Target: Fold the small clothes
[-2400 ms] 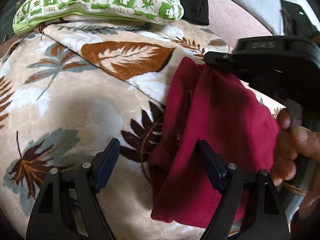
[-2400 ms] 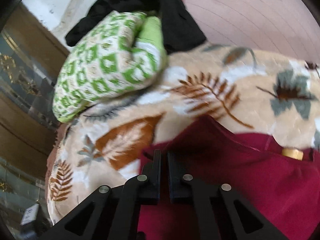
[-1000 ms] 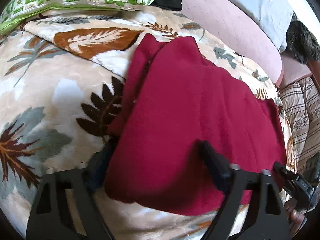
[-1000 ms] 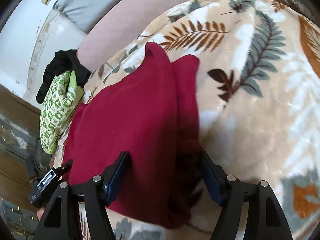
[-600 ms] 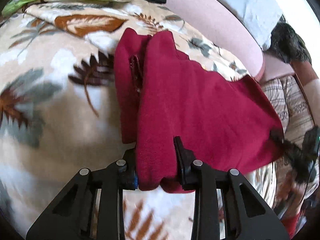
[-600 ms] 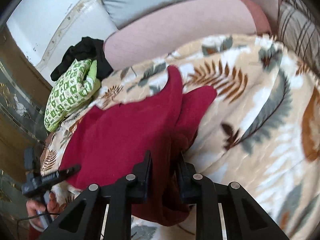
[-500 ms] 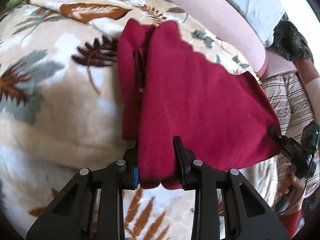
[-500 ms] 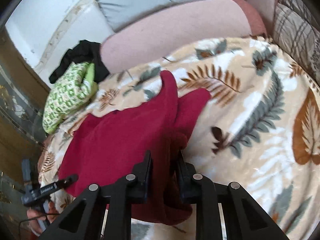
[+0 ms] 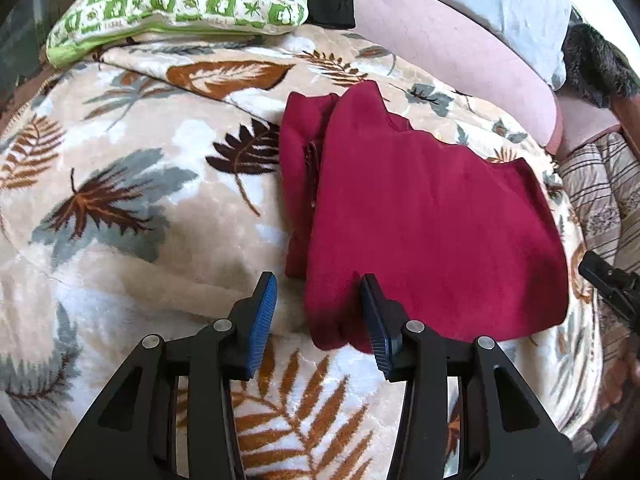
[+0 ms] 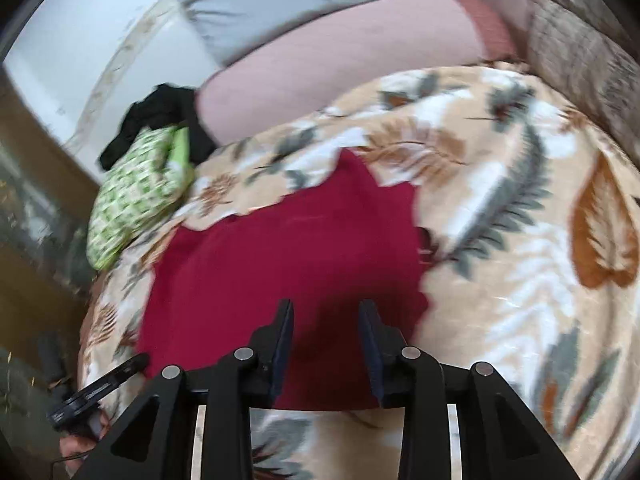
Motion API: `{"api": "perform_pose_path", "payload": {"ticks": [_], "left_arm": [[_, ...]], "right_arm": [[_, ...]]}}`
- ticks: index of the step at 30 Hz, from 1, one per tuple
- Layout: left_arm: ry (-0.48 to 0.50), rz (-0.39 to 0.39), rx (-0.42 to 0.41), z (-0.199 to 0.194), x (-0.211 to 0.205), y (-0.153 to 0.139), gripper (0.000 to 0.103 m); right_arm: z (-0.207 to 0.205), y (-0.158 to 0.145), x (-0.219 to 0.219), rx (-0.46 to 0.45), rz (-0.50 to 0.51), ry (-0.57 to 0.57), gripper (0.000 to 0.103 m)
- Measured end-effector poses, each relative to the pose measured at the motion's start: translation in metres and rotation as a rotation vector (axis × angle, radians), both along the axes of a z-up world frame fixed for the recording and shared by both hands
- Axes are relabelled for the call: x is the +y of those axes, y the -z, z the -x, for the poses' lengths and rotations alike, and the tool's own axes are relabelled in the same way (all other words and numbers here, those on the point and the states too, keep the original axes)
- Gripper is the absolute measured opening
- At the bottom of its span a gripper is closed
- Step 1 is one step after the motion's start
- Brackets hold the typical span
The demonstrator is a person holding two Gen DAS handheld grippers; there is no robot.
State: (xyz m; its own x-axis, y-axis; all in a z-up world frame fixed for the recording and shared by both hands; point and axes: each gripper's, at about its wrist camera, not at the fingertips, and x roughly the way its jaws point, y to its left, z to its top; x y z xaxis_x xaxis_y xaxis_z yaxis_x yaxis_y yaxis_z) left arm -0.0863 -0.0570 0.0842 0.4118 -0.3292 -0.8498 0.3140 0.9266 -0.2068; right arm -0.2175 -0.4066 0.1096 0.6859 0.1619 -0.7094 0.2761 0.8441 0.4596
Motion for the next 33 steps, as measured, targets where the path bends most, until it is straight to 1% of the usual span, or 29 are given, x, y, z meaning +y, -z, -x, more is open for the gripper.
{"api": "perform_pose_path", "payload": {"ticks": [3, 8, 11, 15, 20, 22, 23, 24, 27, 29, 31, 33], "left_arm": [[0.0, -0.03, -0.011, -0.004, -0.006, 0.004, 0.043], [-0.009, -0.03, -0.013, -0.011, -0.007, 0.011, 0.044], [-0.015, -0.031, -0.03, -0.014, -0.006, 0.014, 0.055], [-0.018, -0.011, -0.024, -0.02, -0.003, 0.016, 0.057], [-0.001, -0.03, -0.044, -0.022, -0.007, 0.018, 0.06], [0.003, -0.031, -0.046, -0.024, -0.006, 0.019, 0.063], [0.0, -0.029, -0.045, -0.025, -0.005, 0.02, 0.066], [-0.002, -0.024, -0.04, -0.026, -0.004, 0.021, 0.067], [-0.006, 0.006, -0.015, -0.029, 0.002, 0.023, 0.067], [-0.009, 0.019, -0.008, -0.028, 0.005, 0.024, 0.067], [-0.01, 0.025, -0.006, -0.028, 0.005, 0.024, 0.067], [-0.011, 0.028, -0.005, -0.027, 0.005, 0.024, 0.067]], "right_arm": [[-0.017, 0.002, 0.021, 0.009, 0.01, -0.051, 0.032], [-0.057, 0.018, 0.06, 0.046, 0.042, -0.15, 0.032], [-0.076, 0.026, 0.075, 0.05, 0.065, -0.19, 0.032], [-0.095, 0.032, 0.092, 0.027, 0.102, -0.23, 0.032], [-0.124, 0.047, 0.112, 0.06, 0.113, -0.278, 0.033], [-0.137, 0.052, 0.124, 0.068, 0.123, -0.312, 0.033], [-0.144, 0.054, 0.13, 0.066, 0.131, -0.331, 0.033], [-0.152, 0.055, 0.138, 0.065, 0.142, -0.351, 0.033], [-0.174, 0.059, 0.153, 0.069, 0.155, -0.378, 0.033], [-0.188, 0.06, 0.156, 0.079, 0.147, -0.374, 0.033], [-0.201, 0.057, 0.161, 0.079, 0.136, -0.377, 0.033], [-0.214, 0.054, 0.17, 0.081, 0.157, -0.394, 0.033]]}}
